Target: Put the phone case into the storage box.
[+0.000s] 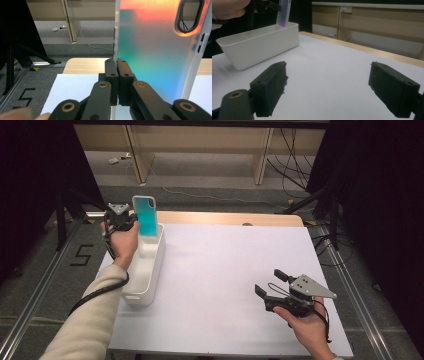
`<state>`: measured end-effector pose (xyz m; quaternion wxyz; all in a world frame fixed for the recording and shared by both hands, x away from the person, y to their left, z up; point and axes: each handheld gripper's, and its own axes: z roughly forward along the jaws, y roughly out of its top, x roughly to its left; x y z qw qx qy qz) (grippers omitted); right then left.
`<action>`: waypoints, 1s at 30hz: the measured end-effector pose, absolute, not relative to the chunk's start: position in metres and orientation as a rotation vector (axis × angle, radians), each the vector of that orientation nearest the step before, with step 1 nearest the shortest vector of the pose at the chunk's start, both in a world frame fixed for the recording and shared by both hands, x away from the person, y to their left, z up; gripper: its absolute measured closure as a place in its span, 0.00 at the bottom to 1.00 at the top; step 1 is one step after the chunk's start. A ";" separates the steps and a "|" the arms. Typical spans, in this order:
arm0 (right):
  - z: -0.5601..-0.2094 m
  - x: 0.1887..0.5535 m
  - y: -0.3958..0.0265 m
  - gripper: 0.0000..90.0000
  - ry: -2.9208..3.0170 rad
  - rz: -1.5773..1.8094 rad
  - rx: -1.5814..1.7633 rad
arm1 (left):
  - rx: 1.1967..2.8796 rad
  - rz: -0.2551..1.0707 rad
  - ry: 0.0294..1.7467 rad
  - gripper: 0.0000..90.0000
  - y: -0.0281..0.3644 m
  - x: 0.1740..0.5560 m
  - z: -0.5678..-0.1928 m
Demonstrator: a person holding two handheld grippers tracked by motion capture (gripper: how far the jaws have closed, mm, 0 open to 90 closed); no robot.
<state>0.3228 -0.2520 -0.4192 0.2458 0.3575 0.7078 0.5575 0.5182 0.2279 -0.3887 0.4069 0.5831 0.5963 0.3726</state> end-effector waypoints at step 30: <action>-0.419 0.323 -0.252 0.18 1.942 1.519 0.971 | 1.494 0.942 1.547 0.98 0.227 0.529 -0.400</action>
